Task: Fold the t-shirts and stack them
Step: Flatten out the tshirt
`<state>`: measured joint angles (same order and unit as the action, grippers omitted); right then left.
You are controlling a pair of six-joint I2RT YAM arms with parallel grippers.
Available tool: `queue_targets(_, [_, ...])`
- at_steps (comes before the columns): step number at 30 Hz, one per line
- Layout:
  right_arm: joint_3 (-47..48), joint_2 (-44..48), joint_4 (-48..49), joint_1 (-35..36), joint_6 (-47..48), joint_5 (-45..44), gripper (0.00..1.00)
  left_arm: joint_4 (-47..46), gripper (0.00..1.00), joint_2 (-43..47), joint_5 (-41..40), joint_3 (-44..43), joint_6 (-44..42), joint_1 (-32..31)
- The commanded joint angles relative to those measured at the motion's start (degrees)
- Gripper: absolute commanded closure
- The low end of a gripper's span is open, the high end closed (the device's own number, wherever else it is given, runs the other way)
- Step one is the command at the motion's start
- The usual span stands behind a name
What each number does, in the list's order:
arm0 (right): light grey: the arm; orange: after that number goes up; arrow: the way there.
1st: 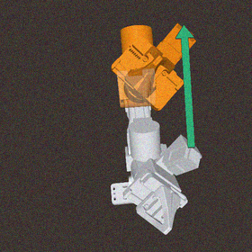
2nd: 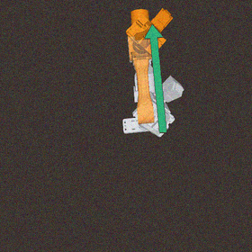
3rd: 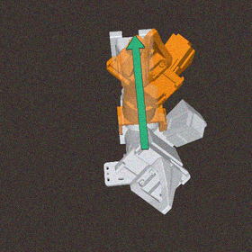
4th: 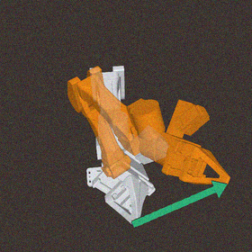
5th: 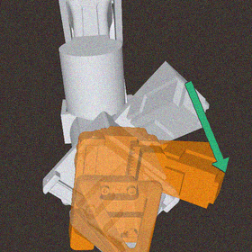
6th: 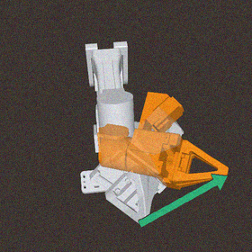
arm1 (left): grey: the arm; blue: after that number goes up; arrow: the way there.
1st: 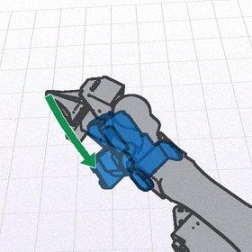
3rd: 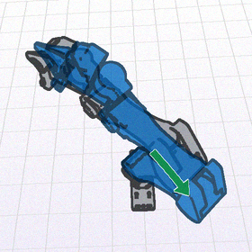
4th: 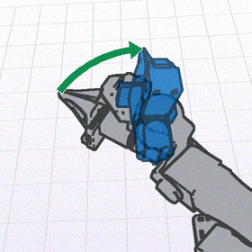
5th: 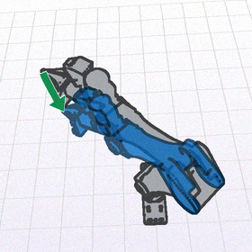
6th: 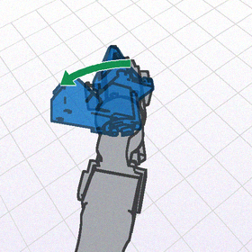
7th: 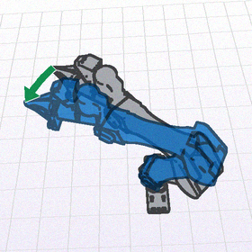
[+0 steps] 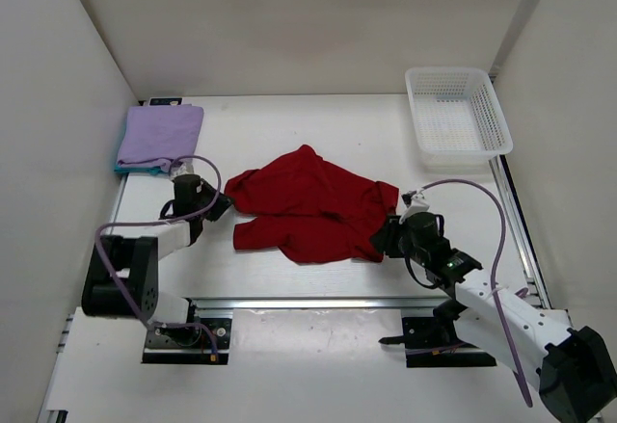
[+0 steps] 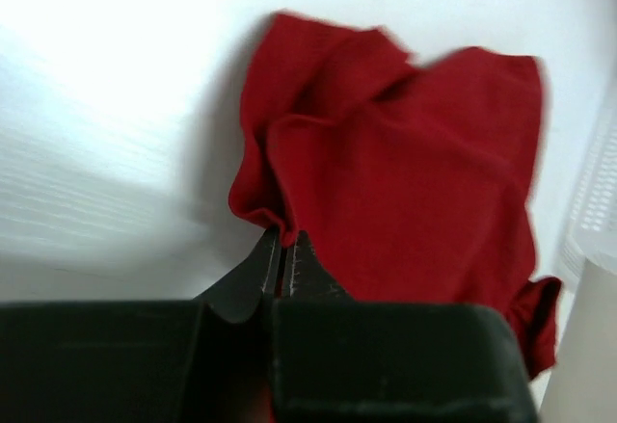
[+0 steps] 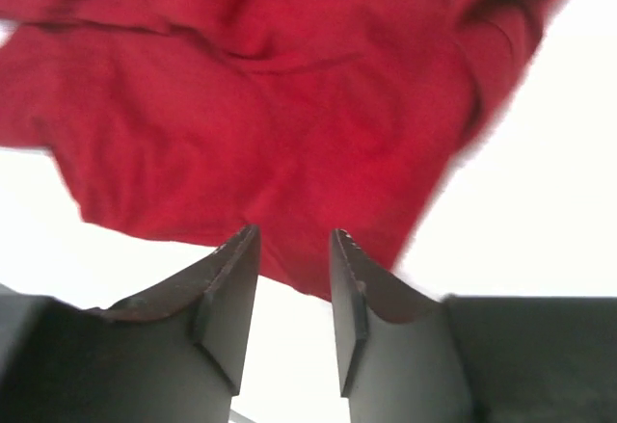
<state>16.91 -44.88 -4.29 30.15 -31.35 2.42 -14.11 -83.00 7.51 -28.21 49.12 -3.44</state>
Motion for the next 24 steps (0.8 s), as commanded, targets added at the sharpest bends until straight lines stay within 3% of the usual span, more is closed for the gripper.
queue_targets(1, [0.40,0.50,-3.26,3.32,-0.29,-7.59,0.66,0.57,1.00,7.76,-0.91,-1.06,-3.06,-1.13])
queue_targets(4, [1.81,-1.25,-7.38,6.40,-0.20,-12.60,0.63,1.89,1.00,12.41,-0.22,-0.62,-4.82,-2.09])
queue_targets(7, [4.26,-2.31,-8.28,3.61,2.86,-14.29,0.61,2.59,1.00,15.67,0.66,1.13,-5.61,-3.32])
queue_targets(9, [6.03,-3.45,-7.31,4.03,4.28,-12.00,0.69,3.47,1.00,18.21,-0.56,2.10,-6.49,-4.81])
queue_targets(13, [10.68,-8.90,-8.62,12.20,7.00,-15.17,0.84,2.42,1.00,20.42,0.57,4.82,-6.23,-5.44])
queue_targets(15, [12.18,-12.32,-8.54,12.48,9.03,-11.93,0.86,2.42,1.00,21.21,1.63,6.49,-5.97,-5.79])
queue_targets(24, [16.84,-20.59,-13.02,14.49,11.05,-12.44,0.68,0.57,1.00,24.90,3.56,10.36,-5.26,-5.08])
